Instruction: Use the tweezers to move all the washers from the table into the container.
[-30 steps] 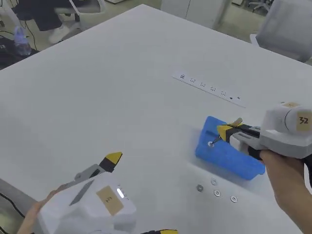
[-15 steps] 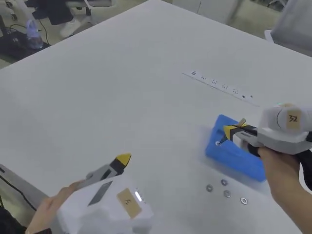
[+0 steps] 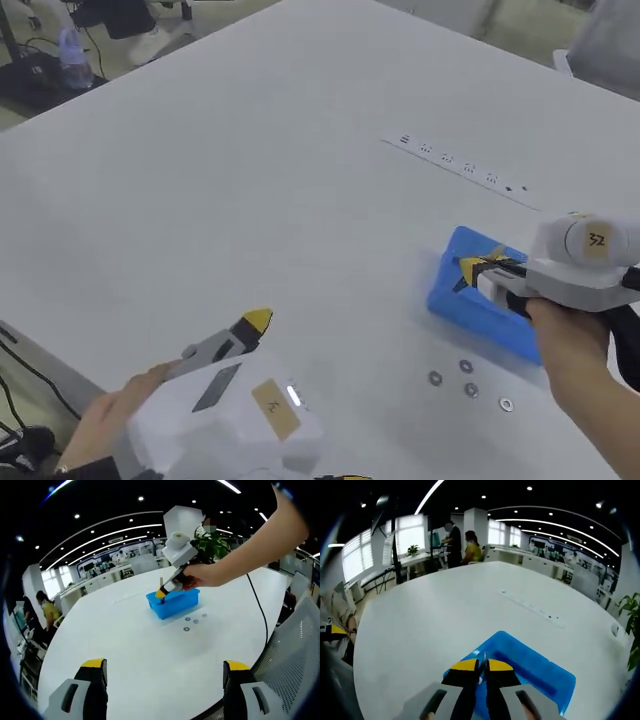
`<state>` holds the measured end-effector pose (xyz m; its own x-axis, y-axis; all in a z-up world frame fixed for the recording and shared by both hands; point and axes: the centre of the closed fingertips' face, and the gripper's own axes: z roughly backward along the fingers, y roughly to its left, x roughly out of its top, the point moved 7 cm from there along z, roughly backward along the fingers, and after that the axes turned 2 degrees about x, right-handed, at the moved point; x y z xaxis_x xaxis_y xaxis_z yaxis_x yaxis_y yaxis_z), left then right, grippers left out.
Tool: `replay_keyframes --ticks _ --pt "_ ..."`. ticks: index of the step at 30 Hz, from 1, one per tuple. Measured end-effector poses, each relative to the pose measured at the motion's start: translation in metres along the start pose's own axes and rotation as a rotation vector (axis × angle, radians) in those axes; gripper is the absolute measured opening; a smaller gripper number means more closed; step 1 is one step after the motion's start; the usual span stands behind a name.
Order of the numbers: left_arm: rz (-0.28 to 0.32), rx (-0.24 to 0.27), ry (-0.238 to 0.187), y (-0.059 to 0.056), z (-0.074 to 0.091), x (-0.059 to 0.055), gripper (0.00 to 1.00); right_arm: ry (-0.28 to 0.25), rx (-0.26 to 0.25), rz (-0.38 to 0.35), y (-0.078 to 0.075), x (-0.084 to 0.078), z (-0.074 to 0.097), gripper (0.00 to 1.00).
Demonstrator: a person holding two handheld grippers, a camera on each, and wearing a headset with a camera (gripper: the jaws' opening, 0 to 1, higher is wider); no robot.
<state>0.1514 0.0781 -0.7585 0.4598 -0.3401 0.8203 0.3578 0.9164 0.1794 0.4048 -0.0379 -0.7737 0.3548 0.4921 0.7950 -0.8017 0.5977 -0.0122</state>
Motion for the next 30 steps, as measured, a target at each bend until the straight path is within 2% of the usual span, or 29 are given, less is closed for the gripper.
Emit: replay_keyframes --ticks 6,9,12,22,26,30 --pt "-0.011 -0.001 0.025 -0.001 -0.001 -0.002 0.99 0.002 -0.008 -0.013 0.000 0.001 -0.001 0.02" --pt "-0.002 0.001 0.019 0.000 -0.001 -0.001 0.99 0.018 -0.013 -0.042 -0.001 0.002 -0.001 0.02" --pt "0.006 0.002 0.014 0.001 0.000 -0.001 0.98 0.030 -0.010 -0.030 0.000 0.003 0.002 0.02" --pt "0.048 0.002 -0.017 0.004 0.002 0.003 0.97 -0.038 -0.008 -0.012 0.007 0.017 0.039 0.02" --pt "0.081 -0.002 -0.056 0.006 0.006 0.007 0.96 -0.081 0.009 -0.043 0.017 0.019 0.059 0.02" --pt "0.104 -0.003 -0.083 0.008 0.007 0.009 0.96 -0.099 0.014 -0.008 0.032 0.017 0.076 0.02"
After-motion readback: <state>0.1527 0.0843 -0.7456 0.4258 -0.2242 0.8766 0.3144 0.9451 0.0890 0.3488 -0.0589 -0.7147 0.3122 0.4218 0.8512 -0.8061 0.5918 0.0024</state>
